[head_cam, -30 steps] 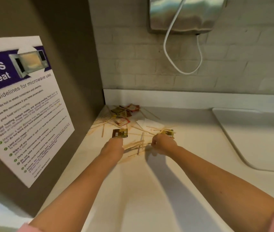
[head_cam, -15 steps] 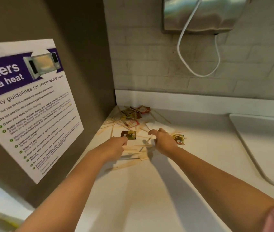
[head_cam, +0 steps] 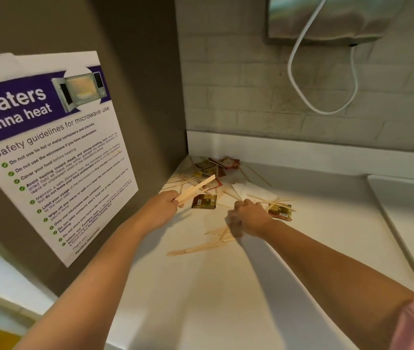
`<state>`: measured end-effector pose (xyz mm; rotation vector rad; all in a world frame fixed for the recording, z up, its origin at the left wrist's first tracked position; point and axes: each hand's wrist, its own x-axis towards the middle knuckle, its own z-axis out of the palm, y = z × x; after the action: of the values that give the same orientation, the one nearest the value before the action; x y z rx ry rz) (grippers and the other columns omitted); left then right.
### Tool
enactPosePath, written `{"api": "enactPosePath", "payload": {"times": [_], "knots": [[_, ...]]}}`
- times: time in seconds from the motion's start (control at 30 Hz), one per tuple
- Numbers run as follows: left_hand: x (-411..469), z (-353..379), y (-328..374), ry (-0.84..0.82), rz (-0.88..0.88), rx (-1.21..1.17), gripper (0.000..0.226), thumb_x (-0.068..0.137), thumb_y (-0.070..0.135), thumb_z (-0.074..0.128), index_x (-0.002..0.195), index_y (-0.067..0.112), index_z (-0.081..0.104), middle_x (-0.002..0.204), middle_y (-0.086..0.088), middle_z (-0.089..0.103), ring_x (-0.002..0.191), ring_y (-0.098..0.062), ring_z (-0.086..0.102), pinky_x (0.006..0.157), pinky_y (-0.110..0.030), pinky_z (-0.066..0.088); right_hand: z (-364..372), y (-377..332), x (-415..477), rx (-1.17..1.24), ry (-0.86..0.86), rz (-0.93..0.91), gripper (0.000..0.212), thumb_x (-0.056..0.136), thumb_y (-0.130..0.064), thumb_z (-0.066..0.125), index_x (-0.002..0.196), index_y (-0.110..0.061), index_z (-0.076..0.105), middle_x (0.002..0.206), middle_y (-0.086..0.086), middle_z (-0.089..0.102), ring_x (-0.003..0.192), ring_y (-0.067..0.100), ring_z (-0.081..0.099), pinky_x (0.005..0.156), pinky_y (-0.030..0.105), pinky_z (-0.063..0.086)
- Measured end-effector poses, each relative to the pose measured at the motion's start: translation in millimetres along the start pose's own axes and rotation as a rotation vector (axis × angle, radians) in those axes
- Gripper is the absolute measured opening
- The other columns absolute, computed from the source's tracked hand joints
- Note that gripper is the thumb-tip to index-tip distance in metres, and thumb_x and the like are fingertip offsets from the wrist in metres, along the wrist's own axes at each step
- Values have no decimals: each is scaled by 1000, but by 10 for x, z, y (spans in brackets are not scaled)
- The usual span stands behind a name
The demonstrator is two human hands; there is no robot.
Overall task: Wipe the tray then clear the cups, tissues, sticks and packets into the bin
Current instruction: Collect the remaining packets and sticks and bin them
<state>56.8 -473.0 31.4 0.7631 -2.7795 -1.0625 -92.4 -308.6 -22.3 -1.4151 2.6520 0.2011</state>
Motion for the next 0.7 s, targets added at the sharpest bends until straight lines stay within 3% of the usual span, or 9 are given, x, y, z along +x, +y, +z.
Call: {"api": "enactPosePath", "payload": {"times": [0.13, 0.27, 0.33, 0.43, 0.53, 0.63, 0.7], "knots": [[-26, 73, 14, 9, -43, -183, 29, 101, 26, 34, 80, 17, 53, 73, 2, 45, 63, -9, 40, 56, -25, 32, 44, -56, 49, -41, 56, -24, 24, 93, -12, 46, 111, -16, 61, 122, 4, 56, 120, 23, 40, 93, 35, 33], [-67, 132, 75, -21, -5, -186, 28, 100, 34, 37, 84, 16, 51, 71, 4, 45, 62, -8, 40, 57, -23, 32, 117, -124, 80, -78, 44, -70, 37, 93, -10, 46, 129, -16, 50, 129, 5, 47, 122, 24, 38, 96, 37, 34], [-62, 150, 62, -20, -6, -198, 26, 100, 32, 38, 84, 16, 50, 70, 3, 44, 62, -9, 39, 56, -24, 32, 104, -115, 85, -20, 28, -76, 35, 93, -10, 46, 129, -13, 49, 128, 6, 46, 121, 24, 39, 96, 37, 33], [-38, 172, 4, -18, -64, -264, 27, 101, 32, 36, 82, 17, 50, 69, 1, 41, 60, -11, 38, 54, -23, 32, 30, -34, 43, 189, -67, -99, 21, 92, -24, 52, 111, -14, 52, 112, 4, 49, 107, 22, 45, 87, 32, 30], [-22, 199, -34, -3, -132, -353, 31, 101, 32, 34, 77, 18, 48, 66, 1, 37, 57, -11, 33, 51, -24, 30, -9, 62, -1, 168, -199, -161, 37, 83, -34, 66, 113, -17, 52, 101, -4, 39, 94, 14, 40, 80, 26, 32], [-21, 233, -37, 12, -143, -430, 32, 101, 30, 34, 76, 17, 48, 61, 1, 32, 52, -10, 28, 47, -22, 26, 27, 68, -2, 110, -106, -195, 12, 84, -27, 64, 93, -19, 62, 97, -1, 45, 94, 18, 48, 76, 26, 37], [-22, 249, -30, 28, -140, -474, 32, 102, 28, 33, 77, 17, 50, 60, 2, 31, 50, -9, 26, 46, -22, 25, 43, 44, -7, 57, -37, -206, 16, 89, -24, 57, 97, -14, 67, 98, 6, 55, 97, 22, 54, 73, 26, 35]]}}
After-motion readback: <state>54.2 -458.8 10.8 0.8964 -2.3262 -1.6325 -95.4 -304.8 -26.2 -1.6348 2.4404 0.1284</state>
